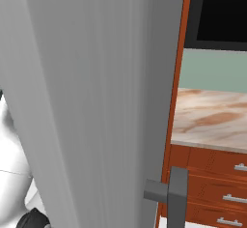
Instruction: Take out the milk from the fridge and place it on the tray on the counter. Then take the sugar cube near the tray and place it in the tray.
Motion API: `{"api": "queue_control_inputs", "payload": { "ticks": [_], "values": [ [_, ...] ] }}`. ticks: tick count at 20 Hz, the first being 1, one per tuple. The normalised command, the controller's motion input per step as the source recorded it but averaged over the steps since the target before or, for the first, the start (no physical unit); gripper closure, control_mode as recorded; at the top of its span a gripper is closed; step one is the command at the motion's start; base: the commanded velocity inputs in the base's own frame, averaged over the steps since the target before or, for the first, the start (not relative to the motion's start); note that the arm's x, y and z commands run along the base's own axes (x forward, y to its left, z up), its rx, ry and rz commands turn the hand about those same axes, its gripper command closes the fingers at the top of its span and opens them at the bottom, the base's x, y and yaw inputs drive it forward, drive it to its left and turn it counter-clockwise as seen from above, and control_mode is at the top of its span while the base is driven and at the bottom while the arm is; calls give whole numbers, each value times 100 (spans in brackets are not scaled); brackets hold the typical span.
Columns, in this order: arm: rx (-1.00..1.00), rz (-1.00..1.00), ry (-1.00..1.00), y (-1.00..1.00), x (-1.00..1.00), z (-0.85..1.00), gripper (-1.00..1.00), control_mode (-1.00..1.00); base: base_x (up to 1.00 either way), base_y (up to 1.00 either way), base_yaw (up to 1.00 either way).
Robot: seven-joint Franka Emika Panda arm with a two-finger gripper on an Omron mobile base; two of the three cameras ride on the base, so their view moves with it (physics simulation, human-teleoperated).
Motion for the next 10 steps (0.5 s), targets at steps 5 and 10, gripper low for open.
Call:
{"api": "queue_control_inputs", "payload": {
  "ticks": [5,10],
  "values": [
    [0,1,-19,0,-36,66,-100,-100,0,0,0],
    [0,2,-17,13,-30,59,-100,-100,0,0,0]
  ]
}}
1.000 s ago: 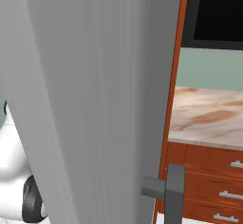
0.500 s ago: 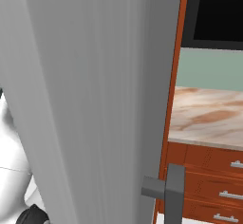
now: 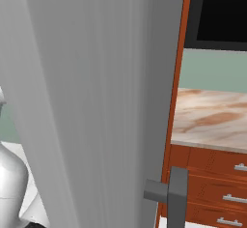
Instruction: Take out the milk from the fridge and place it on the tray on the counter. Then take the sugar cube near the tray and place it in the tray.
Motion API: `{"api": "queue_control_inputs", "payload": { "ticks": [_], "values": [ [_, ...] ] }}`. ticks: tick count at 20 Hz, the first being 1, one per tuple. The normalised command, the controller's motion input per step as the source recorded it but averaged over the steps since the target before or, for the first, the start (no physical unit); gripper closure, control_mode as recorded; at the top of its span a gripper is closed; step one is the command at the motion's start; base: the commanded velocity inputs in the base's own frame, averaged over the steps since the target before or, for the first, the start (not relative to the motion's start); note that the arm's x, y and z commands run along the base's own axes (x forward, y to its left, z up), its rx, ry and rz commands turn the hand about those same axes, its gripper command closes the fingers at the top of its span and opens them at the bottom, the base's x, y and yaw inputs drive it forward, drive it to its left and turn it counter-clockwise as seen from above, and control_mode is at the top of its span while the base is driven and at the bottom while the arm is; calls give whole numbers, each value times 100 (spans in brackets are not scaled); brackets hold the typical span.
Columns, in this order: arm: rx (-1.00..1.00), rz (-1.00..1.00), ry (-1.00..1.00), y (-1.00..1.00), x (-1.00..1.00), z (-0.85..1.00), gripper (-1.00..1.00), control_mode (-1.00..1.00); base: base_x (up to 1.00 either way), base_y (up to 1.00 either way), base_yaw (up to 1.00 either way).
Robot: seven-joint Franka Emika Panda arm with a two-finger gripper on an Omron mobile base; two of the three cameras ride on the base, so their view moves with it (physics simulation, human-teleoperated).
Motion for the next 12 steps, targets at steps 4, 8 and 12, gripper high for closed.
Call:
{"api": "queue_control_inputs", "payload": {
  "ticks": [4,8,12],
  "values": [
    [0,4,-6,8,-19,47,-100,-100,0,0,0],
    [0,4,-8,11,-7,35,-100,-100,0,0,0],
    [0,0,-23,25,0,39,-100,-100,0,0,0]
  ]
}}
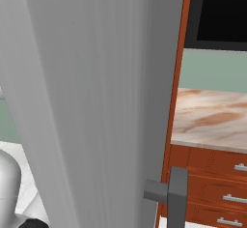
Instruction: Take out the milk from the fridge and place it on the tray on the counter. Then take the sugar cube near the tray and place it in the tray.
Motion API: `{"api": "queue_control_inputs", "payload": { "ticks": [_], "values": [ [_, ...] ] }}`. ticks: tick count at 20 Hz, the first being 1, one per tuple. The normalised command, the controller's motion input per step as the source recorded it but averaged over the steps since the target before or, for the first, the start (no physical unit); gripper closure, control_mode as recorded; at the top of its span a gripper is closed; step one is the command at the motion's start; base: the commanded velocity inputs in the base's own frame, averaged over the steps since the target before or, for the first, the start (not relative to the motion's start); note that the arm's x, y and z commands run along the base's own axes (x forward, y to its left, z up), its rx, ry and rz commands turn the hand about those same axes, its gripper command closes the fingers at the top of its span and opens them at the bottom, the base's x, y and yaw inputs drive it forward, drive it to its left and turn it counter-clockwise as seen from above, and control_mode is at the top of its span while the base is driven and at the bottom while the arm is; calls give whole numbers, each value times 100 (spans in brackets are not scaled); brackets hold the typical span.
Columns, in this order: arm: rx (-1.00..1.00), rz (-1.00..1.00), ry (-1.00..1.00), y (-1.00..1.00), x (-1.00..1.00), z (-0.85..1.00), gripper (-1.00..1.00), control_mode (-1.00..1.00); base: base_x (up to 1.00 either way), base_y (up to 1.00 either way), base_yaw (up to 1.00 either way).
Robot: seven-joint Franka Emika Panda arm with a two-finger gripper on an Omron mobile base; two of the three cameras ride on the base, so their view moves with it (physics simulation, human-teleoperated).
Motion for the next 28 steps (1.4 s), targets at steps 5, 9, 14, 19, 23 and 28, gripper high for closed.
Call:
{"api": "queue_control_inputs", "payload": {
  "ticks": [5,9,14,19,23,28],
  "values": [
    [1,0,-25,24,1,22,-100,-100,0,0,0],
    [5,0,-5,5,21,6,-100,-100,0,0,0],
    [2,0,2,0,56,0,-100,-100,0,0,0],
    [0,0,0,0,57,3,-100,-100,0,0,0],
    [0,0,0,0,57,3,-100,-100,0,0,0],
    [0,4,0,0,40,4,-100,-100,0,0,0]
  ]
}}
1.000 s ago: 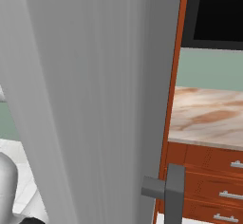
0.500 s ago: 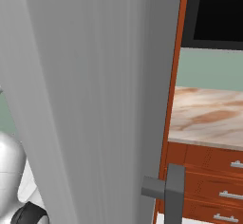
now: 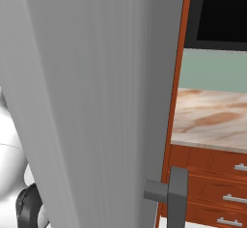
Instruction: Take out the milk from the fridge and place it on the tray on the counter. Then take the sugar cube near the tray and place it in the tray.
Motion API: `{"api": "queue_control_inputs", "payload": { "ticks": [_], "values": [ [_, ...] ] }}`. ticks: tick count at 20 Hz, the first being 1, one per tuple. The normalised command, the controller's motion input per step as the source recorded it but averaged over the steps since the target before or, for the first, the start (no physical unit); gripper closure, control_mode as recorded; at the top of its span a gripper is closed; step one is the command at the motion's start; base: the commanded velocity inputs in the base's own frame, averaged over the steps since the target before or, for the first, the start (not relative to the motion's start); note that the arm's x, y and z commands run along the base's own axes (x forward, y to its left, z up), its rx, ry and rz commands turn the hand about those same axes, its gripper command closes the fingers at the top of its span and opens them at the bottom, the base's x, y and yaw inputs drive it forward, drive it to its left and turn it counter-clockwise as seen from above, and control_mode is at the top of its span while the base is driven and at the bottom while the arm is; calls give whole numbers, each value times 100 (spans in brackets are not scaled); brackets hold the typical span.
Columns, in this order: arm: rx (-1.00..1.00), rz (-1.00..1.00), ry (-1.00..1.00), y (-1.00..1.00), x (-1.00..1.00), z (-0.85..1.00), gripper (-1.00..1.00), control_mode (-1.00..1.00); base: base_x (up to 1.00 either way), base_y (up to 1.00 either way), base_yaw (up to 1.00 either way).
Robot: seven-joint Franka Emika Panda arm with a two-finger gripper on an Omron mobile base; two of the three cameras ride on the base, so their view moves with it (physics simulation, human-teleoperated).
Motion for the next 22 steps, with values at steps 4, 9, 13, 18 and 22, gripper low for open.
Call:
{"api": "queue_control_inputs", "payload": {
  "ticks": [4,9,13,18,22],
  "values": [
    [0,5,0,0,27,2,-100,-100,0,0,0],
    [0,2,0,0,28,4,-100,-100,0,0,0],
    [0,0,0,3,28,3,-100,-100,0,0,0],
    [0,0,0,8,33,1,-100,-100,0,0,0],
    [0,0,0,15,33,0,-100,-100,0,0,0]
  ]
}}
